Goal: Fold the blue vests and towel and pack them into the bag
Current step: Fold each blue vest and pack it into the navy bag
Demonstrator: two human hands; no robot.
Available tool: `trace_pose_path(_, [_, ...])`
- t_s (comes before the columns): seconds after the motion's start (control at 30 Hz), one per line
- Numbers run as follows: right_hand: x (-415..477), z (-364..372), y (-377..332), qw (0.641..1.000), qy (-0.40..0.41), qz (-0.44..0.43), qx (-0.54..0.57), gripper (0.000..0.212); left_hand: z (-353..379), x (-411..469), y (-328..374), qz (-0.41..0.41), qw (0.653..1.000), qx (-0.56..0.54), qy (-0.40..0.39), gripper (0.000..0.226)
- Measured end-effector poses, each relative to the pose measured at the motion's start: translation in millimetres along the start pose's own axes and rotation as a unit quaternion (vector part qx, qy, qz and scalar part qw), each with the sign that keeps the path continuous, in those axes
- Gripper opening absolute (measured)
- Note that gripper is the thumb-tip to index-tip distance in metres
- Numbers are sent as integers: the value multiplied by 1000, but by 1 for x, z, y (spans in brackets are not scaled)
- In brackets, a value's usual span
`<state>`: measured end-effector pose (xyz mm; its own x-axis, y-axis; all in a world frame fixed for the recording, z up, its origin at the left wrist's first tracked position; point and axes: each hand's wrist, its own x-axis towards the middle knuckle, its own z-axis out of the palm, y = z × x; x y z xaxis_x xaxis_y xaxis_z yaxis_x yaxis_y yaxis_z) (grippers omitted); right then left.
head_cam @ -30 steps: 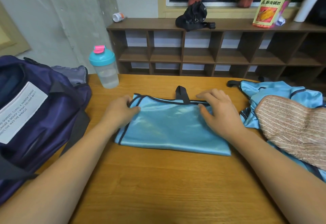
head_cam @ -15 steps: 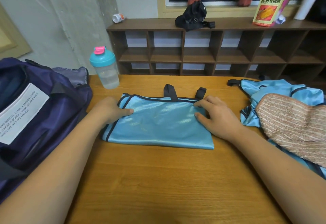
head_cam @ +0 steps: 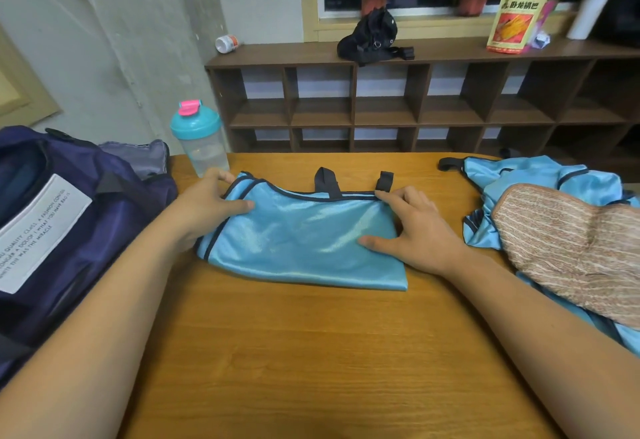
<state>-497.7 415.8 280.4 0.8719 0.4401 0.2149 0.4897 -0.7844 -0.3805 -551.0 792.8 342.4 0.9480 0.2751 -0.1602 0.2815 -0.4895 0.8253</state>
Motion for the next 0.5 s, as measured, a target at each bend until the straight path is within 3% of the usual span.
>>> trace_pose_path(0.23, [0, -2, -3, 998, -49, 20, -19, 129, 8, -15, 52, 62, 994, 15, -92, 55])
trace_pose_path(0.4, [0, -3, -4, 998, -55, 23, -11, 137, 40, -21, 91, 120, 976, 137, -120, 41])
trace_pose_path(0.5, [0, -3, -4, 998, -59, 21, -12, 138, 70, -21, 111, 134, 962, 187, -146, 49])
